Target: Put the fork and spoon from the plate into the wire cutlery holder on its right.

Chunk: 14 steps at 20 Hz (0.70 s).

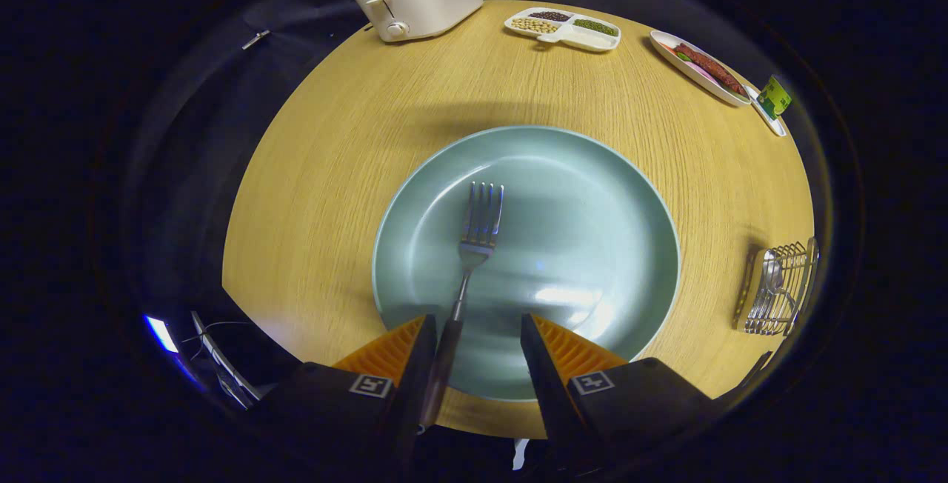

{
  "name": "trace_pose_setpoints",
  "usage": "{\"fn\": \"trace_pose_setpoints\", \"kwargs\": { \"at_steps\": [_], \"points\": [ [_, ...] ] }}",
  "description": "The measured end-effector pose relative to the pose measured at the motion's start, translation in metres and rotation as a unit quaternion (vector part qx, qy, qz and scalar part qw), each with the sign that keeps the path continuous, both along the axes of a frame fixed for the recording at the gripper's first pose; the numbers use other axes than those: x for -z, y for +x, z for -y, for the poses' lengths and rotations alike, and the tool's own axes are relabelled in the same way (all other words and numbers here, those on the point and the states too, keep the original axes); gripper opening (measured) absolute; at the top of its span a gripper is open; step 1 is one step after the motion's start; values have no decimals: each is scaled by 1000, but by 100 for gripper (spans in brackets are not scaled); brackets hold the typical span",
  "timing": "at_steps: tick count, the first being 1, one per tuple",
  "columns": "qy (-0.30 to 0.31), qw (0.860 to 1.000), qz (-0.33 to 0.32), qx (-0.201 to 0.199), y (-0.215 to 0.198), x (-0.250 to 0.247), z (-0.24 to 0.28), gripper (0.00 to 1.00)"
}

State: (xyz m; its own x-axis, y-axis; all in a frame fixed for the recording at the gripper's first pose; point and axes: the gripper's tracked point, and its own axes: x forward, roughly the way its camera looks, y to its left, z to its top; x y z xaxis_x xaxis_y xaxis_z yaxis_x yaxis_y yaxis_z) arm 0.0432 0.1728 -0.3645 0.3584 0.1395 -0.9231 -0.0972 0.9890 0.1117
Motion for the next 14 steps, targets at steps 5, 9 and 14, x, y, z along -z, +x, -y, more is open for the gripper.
{"fn": "trace_pose_setpoints", "kwargs": {
  "at_steps": [5, 9, 14],
  "points": [
    [-3, 1000, -15, 5, -3, 9, 6, 31],
    [-1, 999, -11, -36, -4, 5, 8, 15],
    [8, 998, -14, -55, -6, 4, 24, 7]
  ]
}}
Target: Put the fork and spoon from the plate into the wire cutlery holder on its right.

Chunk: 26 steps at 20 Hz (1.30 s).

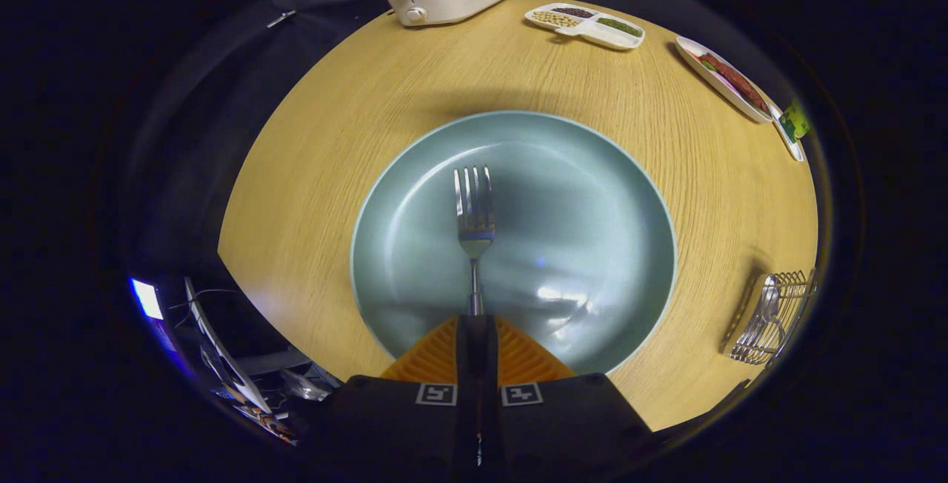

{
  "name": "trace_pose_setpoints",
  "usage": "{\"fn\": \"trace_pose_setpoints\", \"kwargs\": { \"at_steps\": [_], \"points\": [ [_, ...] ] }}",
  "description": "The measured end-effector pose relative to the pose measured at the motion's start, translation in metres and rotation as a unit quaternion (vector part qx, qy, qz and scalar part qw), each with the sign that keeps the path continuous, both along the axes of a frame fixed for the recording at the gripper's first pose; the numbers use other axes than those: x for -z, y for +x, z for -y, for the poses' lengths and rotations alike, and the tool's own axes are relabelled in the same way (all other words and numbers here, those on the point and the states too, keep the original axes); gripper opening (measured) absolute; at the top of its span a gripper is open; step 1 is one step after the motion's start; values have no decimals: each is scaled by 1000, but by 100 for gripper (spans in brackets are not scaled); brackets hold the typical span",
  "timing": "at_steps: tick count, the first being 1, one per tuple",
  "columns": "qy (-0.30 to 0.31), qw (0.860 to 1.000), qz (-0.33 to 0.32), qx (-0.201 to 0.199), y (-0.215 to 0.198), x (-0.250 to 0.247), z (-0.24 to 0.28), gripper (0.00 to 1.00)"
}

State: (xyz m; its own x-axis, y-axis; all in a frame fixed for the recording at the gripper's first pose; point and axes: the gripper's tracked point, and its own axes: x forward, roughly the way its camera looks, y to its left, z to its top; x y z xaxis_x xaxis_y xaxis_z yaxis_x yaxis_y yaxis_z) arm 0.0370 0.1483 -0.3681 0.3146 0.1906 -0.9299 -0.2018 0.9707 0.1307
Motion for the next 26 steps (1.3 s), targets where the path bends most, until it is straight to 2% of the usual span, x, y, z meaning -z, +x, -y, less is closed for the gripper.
{"fn": "trace_pose_setpoints", "kwargs": {
  "at_steps": [12, 19, 26],
  "points": [
    [30, 999, 15, 5, -16, -62, 50, 7],
    [27, 999, 7, 33, -41, -114, 124, 7],
    [20, 996, -48, 67, -71, -141, 211, 7]
  ]
}}
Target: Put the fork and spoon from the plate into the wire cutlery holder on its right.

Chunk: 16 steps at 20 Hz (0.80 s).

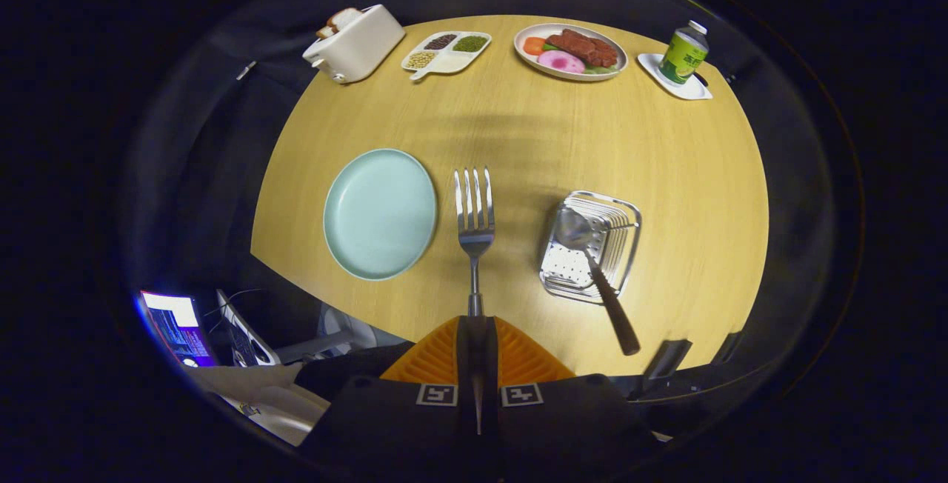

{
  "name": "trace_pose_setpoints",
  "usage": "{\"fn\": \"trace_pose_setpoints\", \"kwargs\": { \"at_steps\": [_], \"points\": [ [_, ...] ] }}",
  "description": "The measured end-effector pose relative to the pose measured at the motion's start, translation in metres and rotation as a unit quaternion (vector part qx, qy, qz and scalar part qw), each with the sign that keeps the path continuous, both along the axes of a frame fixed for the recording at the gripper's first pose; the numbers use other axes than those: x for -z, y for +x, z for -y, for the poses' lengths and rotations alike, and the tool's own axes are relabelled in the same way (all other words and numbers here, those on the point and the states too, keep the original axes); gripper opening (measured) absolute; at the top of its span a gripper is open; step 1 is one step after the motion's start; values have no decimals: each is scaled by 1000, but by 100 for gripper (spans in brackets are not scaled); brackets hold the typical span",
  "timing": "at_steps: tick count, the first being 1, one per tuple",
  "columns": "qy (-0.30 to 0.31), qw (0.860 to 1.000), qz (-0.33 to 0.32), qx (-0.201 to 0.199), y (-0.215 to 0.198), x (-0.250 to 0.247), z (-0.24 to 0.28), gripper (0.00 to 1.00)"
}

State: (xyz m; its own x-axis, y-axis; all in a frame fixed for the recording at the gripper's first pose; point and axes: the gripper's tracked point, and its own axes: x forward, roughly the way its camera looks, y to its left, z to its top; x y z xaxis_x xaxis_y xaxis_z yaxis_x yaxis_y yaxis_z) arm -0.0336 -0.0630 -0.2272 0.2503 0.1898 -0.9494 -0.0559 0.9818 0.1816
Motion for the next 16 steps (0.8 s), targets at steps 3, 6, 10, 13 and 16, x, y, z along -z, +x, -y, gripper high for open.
{"fn": "trace_pose_setpoints", "kwargs": {
  "at_steps": [3, 6, 10, 13, 16],
  "points": [
    [2, 999, -38, 5, -7, -2, 31, 7],
    [15, 997, -82, 2, -13, -1, 48, 7],
    [34, 990, -137, 22, -9, 5, 60, 7],
    [42, 982, -179, 31, -12, 14, 57, 7],
    [44, 976, -212, 32, -13, 21, 55, 7]
  ]
}}
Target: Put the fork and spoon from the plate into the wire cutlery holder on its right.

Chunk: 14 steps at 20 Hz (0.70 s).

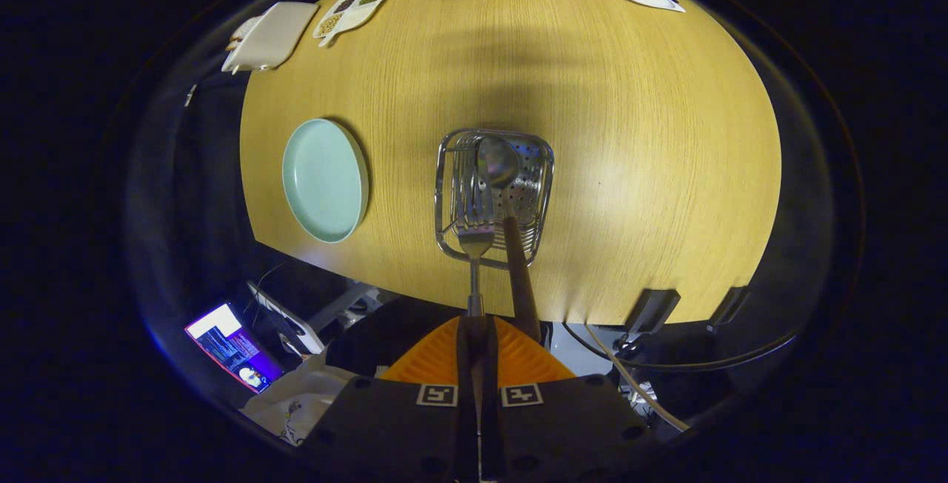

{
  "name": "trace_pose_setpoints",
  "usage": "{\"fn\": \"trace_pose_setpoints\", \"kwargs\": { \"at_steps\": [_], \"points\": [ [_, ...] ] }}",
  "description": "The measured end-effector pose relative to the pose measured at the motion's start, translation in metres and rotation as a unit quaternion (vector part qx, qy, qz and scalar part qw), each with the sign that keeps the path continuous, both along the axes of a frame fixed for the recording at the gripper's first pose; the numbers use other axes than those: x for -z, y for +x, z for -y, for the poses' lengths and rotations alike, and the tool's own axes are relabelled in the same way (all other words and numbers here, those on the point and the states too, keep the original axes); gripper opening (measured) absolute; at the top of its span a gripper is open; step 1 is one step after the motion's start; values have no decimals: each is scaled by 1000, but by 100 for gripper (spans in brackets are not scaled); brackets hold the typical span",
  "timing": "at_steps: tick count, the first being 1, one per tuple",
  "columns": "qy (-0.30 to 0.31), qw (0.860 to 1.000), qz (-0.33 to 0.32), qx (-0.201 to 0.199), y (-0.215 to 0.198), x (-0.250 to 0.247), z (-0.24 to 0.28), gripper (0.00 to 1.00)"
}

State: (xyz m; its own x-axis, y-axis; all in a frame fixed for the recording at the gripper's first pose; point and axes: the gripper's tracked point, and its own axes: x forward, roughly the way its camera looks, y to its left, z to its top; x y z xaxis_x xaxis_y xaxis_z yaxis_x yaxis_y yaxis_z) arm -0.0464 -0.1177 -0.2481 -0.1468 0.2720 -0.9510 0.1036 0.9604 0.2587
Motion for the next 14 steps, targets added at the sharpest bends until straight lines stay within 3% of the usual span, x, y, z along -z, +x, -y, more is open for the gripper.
{"fn": "trace_pose_setpoints", "kwargs": {
  "at_steps": [4, 7, 10, 12, 13, 14],
  "points": [
    [-17, 1000, -15, 0, 9, 5, 3, 7],
    [-18, 1000, -15, -5, 14, 5, -3, 14],
    [-16, 1000, 1, -10, 18, 1, -6, 33],
    [-5, 1000, 19, -4, 28, -7, -7, 52],
    [-6, 999, 31, -1, 34, -13, -5, 72],
    [-10, 999, 46, -2, 39, -17, -1, 79]
  ]
}}
